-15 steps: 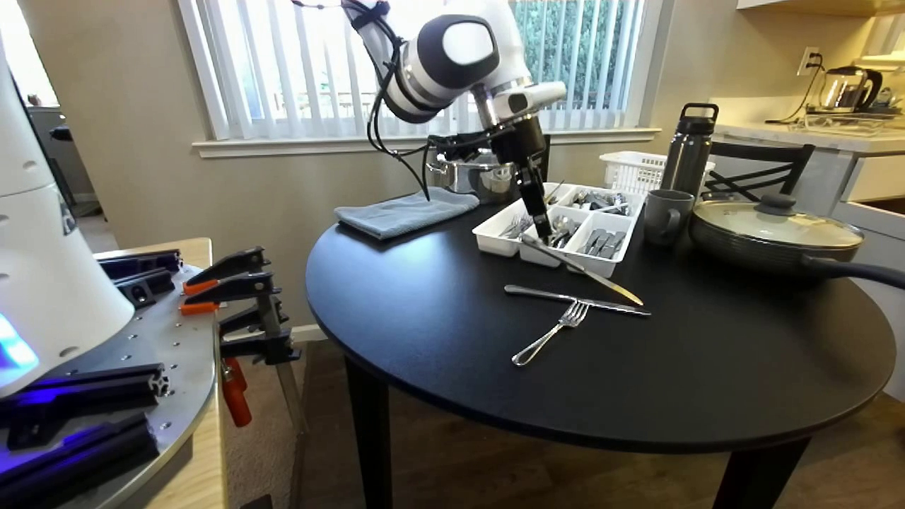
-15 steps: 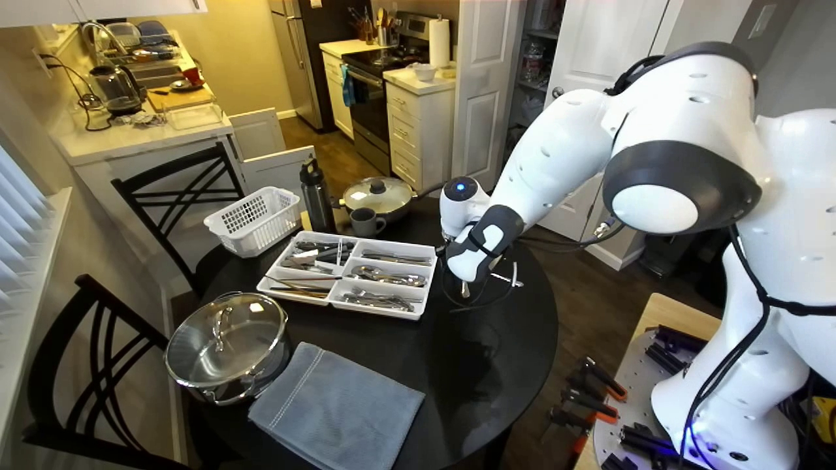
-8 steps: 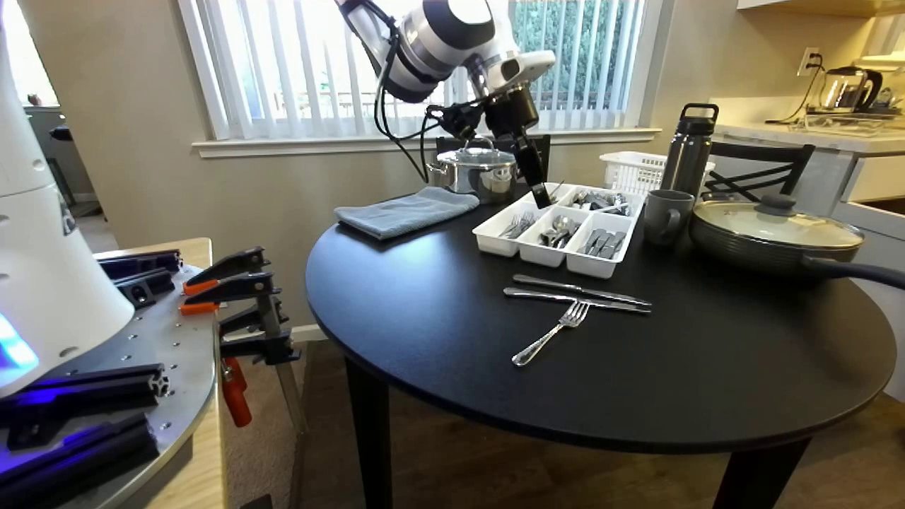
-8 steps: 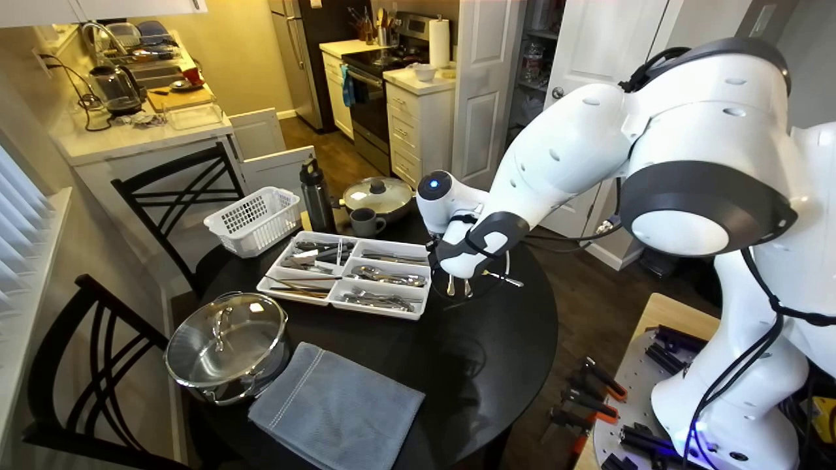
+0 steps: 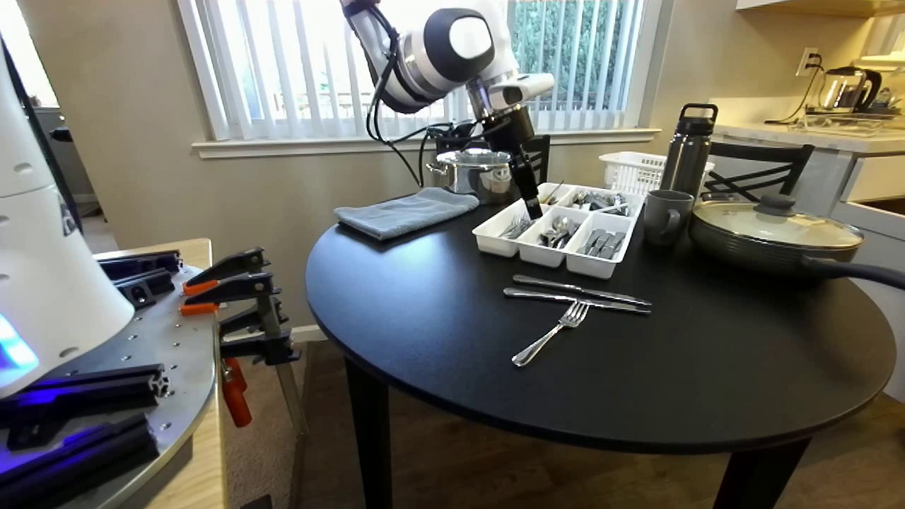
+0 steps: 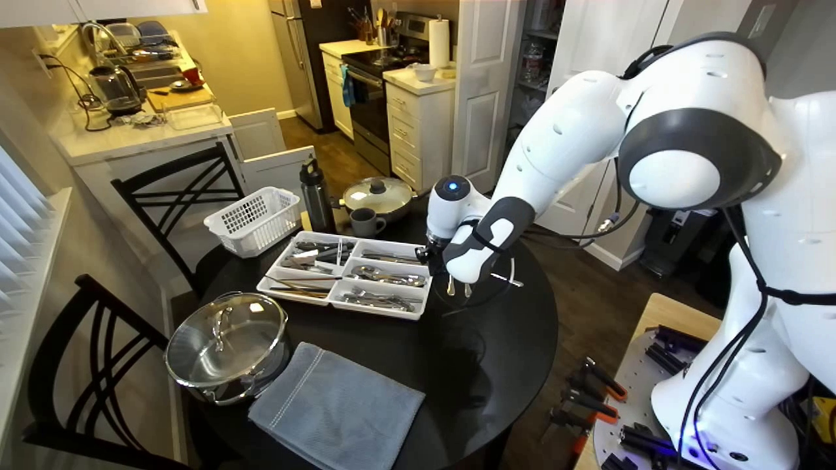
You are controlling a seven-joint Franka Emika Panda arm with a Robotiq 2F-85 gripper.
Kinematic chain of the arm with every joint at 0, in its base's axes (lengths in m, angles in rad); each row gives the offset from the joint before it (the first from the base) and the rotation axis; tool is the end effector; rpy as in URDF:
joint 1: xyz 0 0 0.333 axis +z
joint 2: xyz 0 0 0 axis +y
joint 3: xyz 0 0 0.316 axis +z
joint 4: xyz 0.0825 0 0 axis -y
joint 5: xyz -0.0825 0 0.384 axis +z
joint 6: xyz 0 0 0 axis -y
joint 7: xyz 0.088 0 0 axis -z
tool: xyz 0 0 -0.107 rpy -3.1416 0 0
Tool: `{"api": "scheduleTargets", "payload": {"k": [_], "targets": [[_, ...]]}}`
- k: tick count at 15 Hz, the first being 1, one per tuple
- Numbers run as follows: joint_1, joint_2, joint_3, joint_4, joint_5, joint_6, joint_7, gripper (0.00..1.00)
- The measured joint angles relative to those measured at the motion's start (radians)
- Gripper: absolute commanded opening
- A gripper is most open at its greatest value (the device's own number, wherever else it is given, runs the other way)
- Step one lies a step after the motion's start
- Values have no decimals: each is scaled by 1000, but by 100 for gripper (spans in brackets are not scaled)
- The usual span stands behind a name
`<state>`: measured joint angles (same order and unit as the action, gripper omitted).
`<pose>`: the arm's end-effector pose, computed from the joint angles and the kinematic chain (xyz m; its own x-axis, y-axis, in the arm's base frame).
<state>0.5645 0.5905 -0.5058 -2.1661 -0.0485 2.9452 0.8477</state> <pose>0.5826 0.0371 0.1759 0.7529 -0.5475 0.3652 -0.5955 -0.8030 0.0238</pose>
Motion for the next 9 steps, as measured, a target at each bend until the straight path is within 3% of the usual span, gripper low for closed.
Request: {"api": "scheduleTargets", "payload": {"k": [3,9], "targets": [[-231,-28,214,-55,31,125,-131,98],[-671,-42,657,-119,214,149,-440,100]]}}
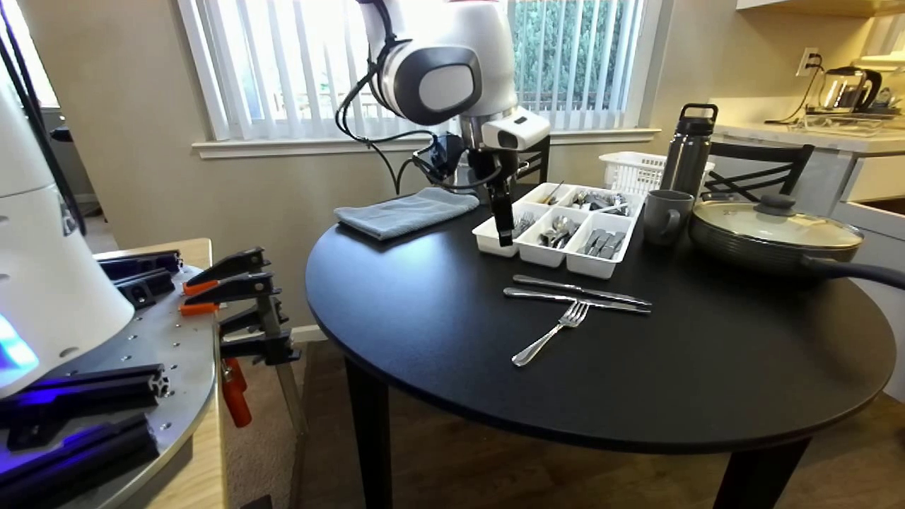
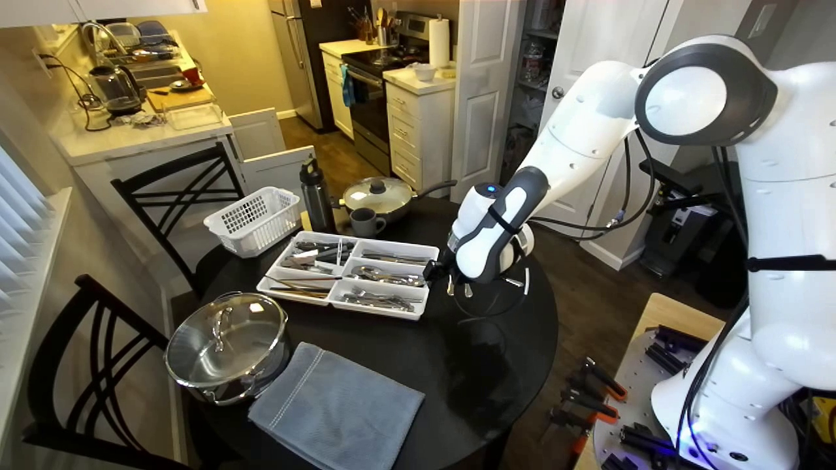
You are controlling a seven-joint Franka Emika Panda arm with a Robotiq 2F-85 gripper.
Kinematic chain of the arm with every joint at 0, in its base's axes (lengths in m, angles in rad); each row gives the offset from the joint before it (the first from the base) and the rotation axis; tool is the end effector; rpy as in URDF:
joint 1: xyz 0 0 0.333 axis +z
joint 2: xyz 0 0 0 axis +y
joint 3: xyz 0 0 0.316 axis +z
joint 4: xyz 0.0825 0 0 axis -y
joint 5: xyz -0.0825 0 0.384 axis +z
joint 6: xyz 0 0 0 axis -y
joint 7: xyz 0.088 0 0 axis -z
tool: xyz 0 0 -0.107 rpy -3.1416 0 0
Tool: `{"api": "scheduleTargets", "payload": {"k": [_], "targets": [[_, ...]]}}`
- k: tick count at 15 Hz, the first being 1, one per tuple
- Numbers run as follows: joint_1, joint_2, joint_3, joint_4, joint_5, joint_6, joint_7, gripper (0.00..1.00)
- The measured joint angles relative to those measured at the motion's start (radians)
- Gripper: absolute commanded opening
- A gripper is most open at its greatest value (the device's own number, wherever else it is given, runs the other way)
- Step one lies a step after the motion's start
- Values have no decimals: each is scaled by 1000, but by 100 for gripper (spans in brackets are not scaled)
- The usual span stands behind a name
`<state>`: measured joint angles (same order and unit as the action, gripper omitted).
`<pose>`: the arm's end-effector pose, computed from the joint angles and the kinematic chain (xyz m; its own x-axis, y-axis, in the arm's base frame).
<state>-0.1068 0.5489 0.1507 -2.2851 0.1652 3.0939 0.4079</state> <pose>0.5424 0.0135 0.1397 0.8241 -0.5393 0.1734 -0.5030 -0.8374 -0.2140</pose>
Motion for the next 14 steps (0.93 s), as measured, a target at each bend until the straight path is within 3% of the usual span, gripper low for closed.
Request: {"api": "scheduleTargets", "payload": {"k": [2,5,8,14], "targets": [[-113,7,90,-7,43,-31,-78,100],[-180,18,103,-1,76,-114,-140,100],[-161,31,34,24,80,-207,-143,100],[-60,102,-112,139,80,-364,-141,100]]}}
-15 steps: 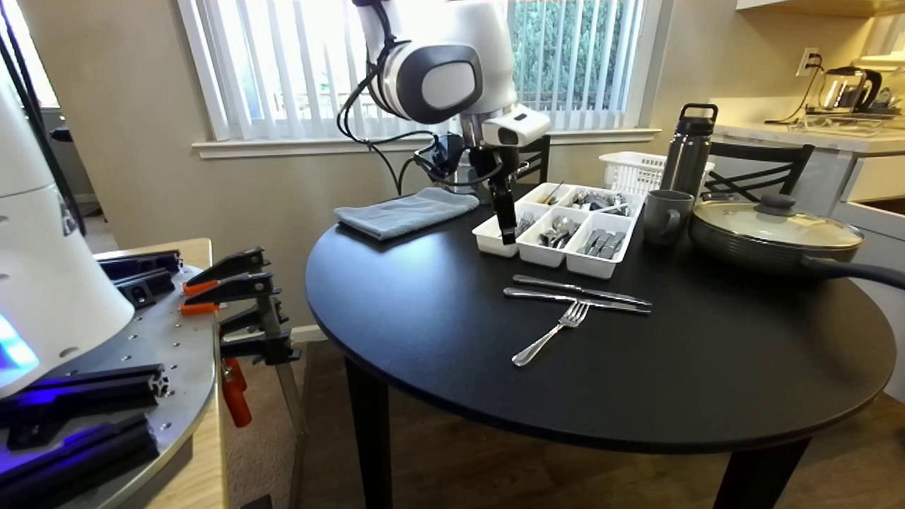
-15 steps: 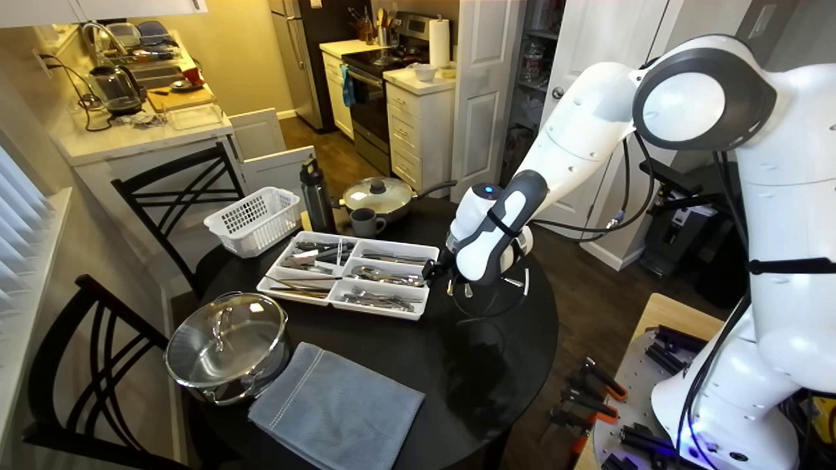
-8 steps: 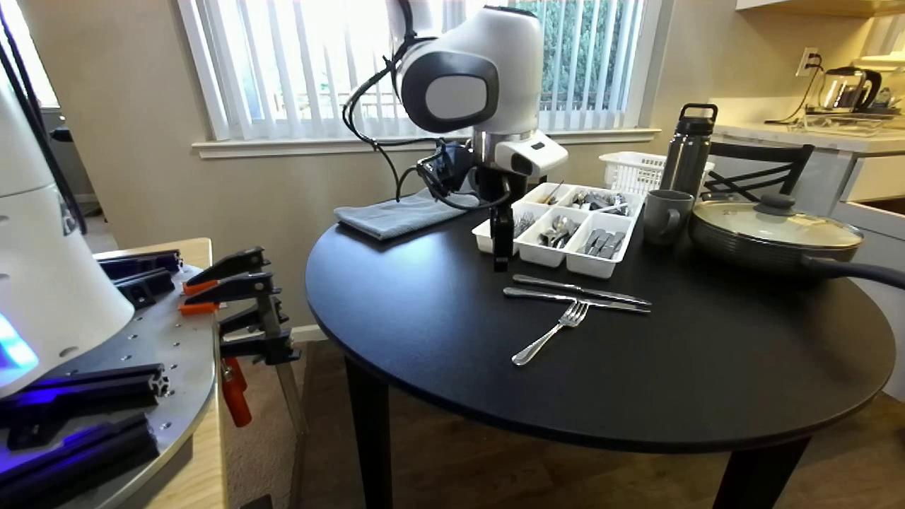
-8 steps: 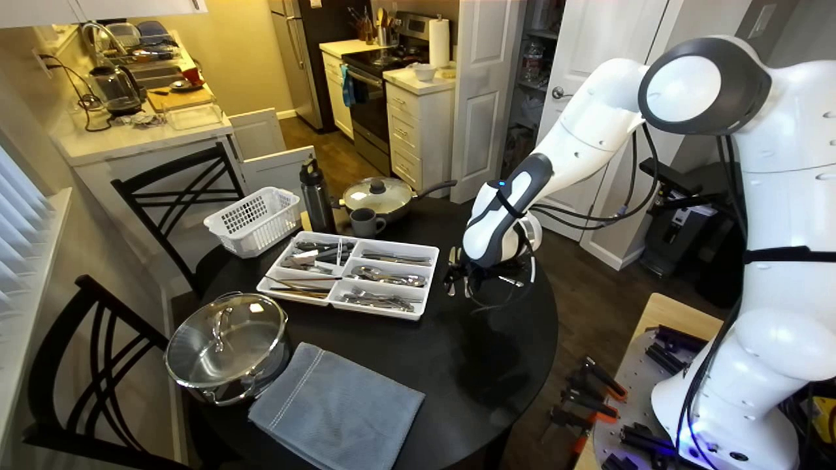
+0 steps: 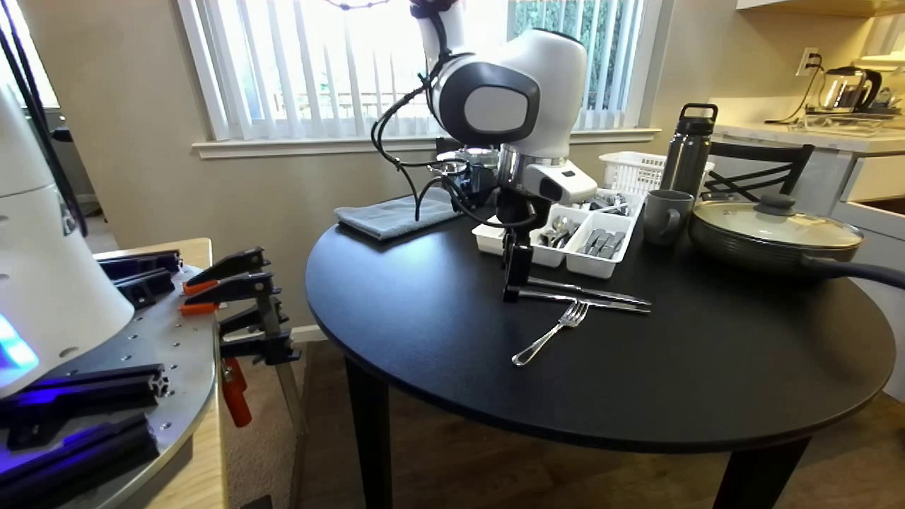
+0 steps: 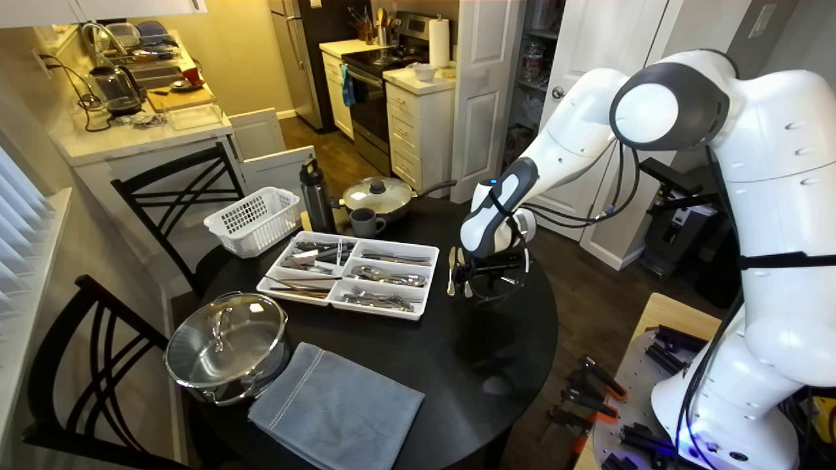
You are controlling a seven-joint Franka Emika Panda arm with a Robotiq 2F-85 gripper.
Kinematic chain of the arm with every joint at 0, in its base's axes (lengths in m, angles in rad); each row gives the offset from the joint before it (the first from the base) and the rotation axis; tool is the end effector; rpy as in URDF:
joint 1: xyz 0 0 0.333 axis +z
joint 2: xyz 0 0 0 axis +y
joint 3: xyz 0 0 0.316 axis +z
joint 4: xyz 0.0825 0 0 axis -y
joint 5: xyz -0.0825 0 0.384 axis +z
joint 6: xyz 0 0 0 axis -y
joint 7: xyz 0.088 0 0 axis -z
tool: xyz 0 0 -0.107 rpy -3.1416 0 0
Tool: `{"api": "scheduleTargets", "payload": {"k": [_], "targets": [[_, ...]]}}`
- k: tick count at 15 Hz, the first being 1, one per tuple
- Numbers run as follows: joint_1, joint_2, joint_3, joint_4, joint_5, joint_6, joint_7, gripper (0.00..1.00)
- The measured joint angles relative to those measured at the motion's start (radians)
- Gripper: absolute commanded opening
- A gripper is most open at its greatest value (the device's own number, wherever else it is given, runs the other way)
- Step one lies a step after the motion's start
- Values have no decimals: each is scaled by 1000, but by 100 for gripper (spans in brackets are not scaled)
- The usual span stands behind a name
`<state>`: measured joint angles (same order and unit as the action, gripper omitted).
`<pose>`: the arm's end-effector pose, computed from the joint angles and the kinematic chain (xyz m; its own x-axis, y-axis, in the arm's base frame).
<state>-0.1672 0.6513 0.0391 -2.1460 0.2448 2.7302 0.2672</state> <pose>0.5386 -0.0772 0.0877 0.8057 -0.5827 -0.1060 -0.5910 -0.8027 -0.0797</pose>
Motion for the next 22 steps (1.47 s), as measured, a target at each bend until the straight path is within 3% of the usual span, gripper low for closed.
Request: {"api": "scheduleTargets", "payload": {"k": [6,14,15,16,22], "targets": [[125,62,-135,71,-2,-57,96,100],[189,87,-188,96,-2,-64,170,100],[192,87,-190,96,-2,-64,175,75],[195,87,-192,97,-2,-64,177,74],[212,88,-196,111,-2,-71,180,35]]}}
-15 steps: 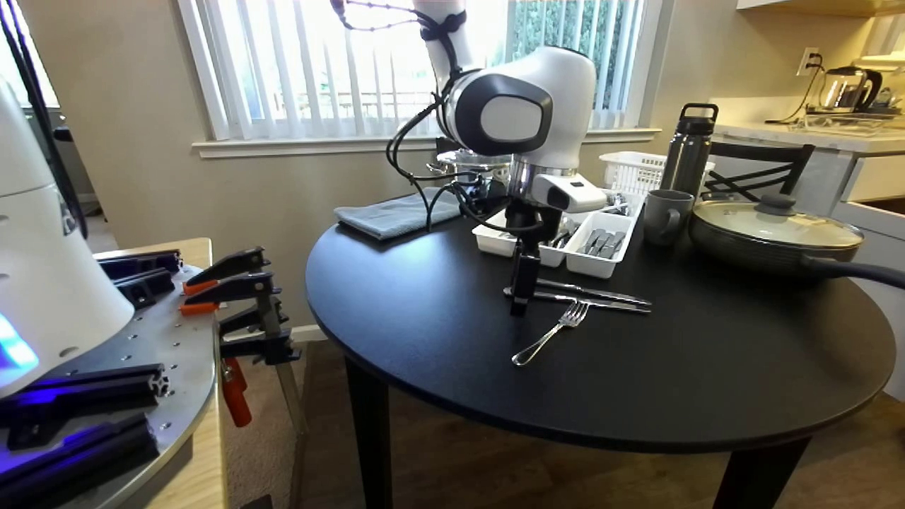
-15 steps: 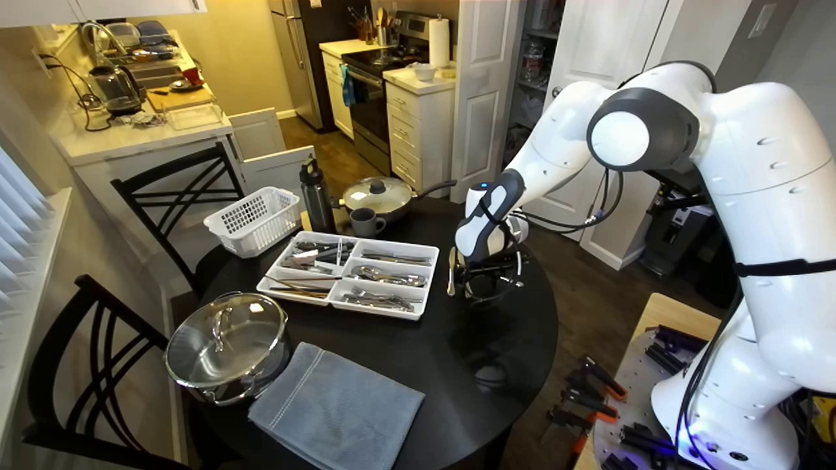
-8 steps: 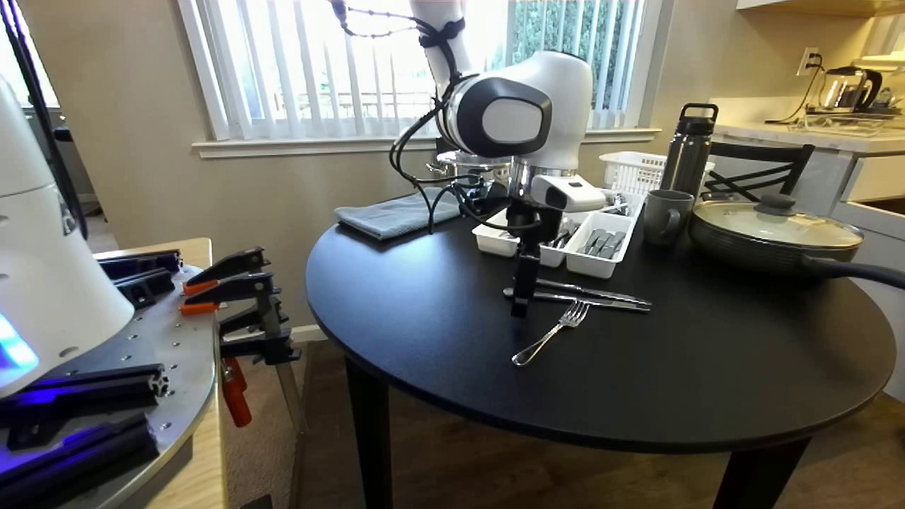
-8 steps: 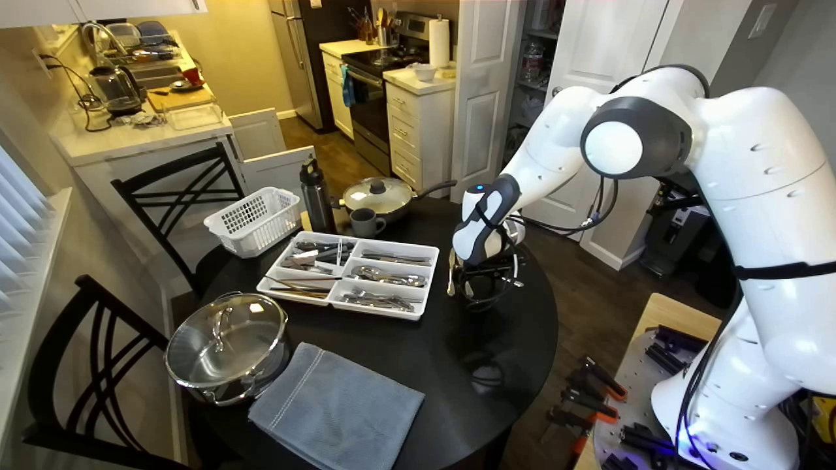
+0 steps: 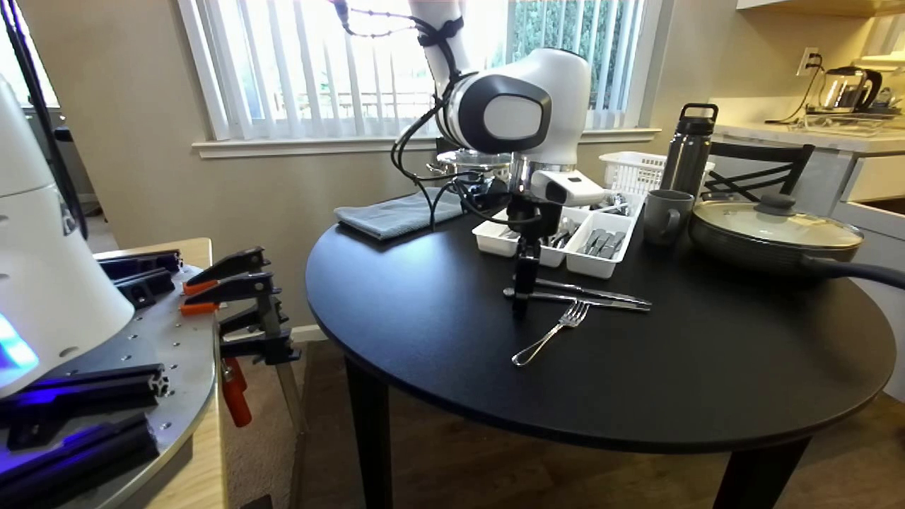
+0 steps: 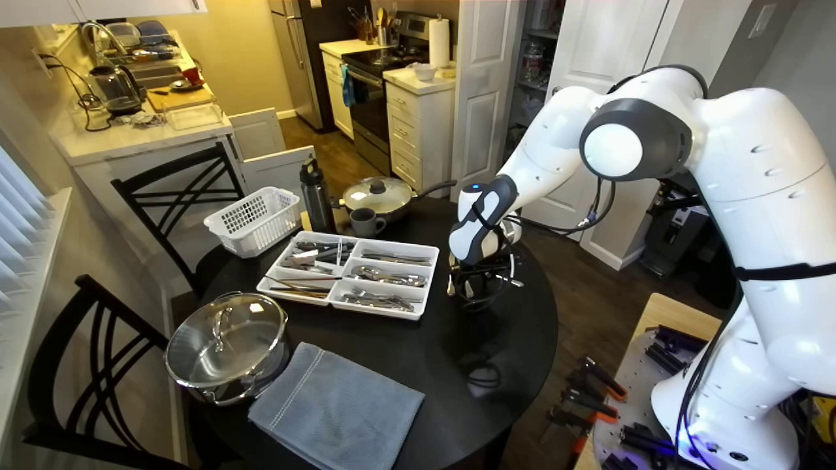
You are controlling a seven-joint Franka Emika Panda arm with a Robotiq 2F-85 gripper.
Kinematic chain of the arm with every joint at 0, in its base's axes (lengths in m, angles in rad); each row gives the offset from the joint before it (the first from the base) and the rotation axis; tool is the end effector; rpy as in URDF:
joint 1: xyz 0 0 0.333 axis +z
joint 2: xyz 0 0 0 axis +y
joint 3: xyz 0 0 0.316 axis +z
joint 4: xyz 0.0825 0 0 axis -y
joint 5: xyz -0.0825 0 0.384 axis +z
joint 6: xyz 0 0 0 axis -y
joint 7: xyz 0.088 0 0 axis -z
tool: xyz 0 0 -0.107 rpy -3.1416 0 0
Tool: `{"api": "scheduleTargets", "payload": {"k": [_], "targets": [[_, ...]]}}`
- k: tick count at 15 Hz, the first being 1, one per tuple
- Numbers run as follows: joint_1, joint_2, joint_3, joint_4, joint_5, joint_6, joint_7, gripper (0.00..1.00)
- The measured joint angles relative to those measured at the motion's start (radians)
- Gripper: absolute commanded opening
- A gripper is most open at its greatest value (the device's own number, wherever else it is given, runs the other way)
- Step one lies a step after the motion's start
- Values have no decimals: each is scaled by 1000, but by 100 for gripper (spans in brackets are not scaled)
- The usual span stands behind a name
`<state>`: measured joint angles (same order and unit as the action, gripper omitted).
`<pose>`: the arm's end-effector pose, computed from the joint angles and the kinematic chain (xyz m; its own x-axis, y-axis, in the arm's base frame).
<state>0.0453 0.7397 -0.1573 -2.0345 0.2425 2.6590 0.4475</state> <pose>0.5609 -0.0748 0.0710 0.7313 -0.6775 -0.0791 -0.6754 -0.7354 0.0550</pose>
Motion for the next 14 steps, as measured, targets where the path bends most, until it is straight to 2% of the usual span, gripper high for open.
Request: {"api": "scheduleTargets", "payload": {"k": [5,9,14], "targets": [[11,0,-9,10,-4,-8,1,5],[12,-1,-8,22,-6,-22,1,5],[9,0,28,32,18,-20,22,6]]}}
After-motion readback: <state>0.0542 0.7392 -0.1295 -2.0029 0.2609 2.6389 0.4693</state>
